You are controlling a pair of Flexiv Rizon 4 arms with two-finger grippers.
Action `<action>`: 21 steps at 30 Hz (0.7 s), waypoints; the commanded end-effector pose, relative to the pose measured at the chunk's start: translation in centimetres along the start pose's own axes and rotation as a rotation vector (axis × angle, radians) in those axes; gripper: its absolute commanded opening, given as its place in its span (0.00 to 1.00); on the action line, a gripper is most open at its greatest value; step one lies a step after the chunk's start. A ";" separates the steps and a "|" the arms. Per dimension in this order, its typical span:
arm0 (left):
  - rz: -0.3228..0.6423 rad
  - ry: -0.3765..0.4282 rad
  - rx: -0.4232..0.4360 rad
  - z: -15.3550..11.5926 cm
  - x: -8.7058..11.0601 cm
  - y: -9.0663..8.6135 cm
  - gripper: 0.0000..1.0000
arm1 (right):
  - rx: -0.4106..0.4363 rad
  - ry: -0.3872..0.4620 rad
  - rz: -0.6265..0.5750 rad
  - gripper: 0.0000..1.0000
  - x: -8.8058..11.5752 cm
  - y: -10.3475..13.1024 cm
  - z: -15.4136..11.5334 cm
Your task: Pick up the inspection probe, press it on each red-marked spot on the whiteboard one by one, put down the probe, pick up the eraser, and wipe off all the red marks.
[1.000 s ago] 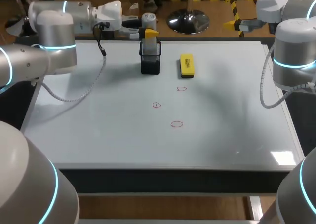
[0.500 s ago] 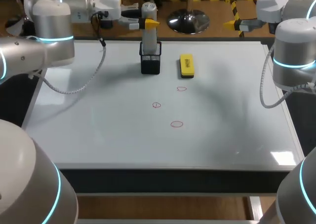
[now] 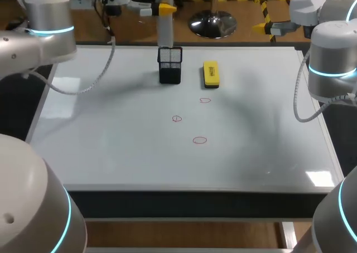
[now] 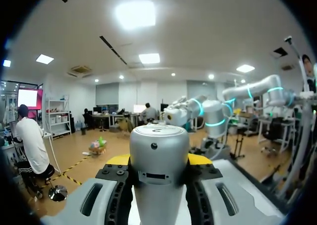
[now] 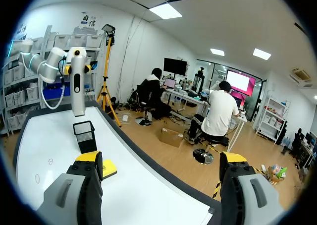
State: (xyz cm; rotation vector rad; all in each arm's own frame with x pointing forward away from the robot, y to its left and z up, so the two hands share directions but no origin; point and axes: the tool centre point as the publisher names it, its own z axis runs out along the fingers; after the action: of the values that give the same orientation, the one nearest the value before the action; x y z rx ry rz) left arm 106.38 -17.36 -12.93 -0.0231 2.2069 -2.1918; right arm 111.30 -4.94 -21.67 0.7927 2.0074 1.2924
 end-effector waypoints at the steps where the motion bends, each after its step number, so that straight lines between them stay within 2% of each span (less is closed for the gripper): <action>1: 0.002 -0.011 -0.003 -2.3 0.9 -1.0 0.00 | 0.001 0.001 0.000 1.00 0.0 0.0 0.0; 8: 0.014 -0.047 -0.014 -6.0 1.3 -1.0 0.00 | 0.001 0.001 0.000 1.00 0.0 0.0 0.0; 16: 0.016 -0.087 -0.050 -10.1 1.8 1.0 0.00 | 0.001 0.001 0.000 1.00 0.0 0.0 0.0; 21: 0.023 -0.103 -0.037 -12.0 2.2 2.1 0.00 | 0.001 0.001 0.000 1.00 0.0 0.0 0.0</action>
State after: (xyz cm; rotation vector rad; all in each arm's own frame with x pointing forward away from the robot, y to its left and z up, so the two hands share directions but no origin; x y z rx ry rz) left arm 104.88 -6.30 -14.66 -0.1040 2.2023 -2.0852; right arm 111.30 -4.93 -21.67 0.7928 2.0074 1.2924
